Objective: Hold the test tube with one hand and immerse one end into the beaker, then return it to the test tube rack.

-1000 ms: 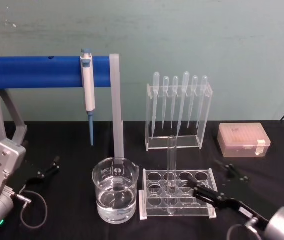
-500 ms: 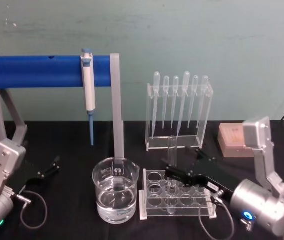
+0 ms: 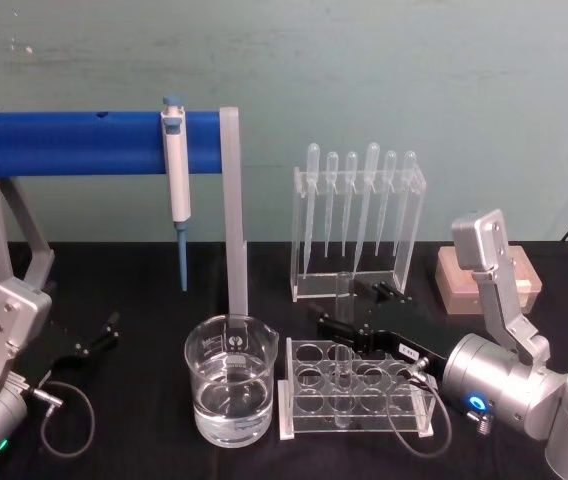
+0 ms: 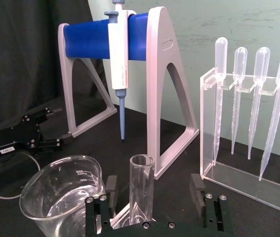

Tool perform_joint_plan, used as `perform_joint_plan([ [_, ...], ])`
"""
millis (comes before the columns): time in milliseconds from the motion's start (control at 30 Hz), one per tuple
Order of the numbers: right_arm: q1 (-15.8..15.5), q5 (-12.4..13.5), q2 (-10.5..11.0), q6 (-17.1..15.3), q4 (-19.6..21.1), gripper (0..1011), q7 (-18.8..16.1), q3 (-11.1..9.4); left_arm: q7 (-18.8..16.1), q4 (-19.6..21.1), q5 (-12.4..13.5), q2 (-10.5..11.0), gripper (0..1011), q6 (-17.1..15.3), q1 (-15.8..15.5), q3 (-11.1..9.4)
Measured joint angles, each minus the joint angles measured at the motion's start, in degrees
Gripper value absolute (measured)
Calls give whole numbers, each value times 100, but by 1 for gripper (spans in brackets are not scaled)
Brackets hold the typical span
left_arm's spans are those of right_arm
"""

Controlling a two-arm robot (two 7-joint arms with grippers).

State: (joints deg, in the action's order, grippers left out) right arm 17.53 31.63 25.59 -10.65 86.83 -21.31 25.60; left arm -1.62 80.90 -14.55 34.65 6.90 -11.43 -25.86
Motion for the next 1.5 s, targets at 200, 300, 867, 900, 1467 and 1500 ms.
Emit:
perform_joint_plan([
  [200,11,-23,-52,-105,6,791,8,-43,0,0,0,0,1000,0,0,0],
  [300,-149,-16,-34,-131,384,223,90,-213,0,0,0,0,1000,0,0,0],
  [867,-416,-546,225,331,1381,222,132,-368,0,0,0,0,1000,0,0,0],
  [900,-421,-554,227,333,1411,222,128,-380,0,0,0,0,1000,0,0,0],
  [1467,-449,-594,218,292,1614,222,52,-504,0,0,0,0,1000,0,0,0],
  [1500,-449,-594,218,292,1614,222,52,-504,0,0,0,0,1000,0,0,0],
])
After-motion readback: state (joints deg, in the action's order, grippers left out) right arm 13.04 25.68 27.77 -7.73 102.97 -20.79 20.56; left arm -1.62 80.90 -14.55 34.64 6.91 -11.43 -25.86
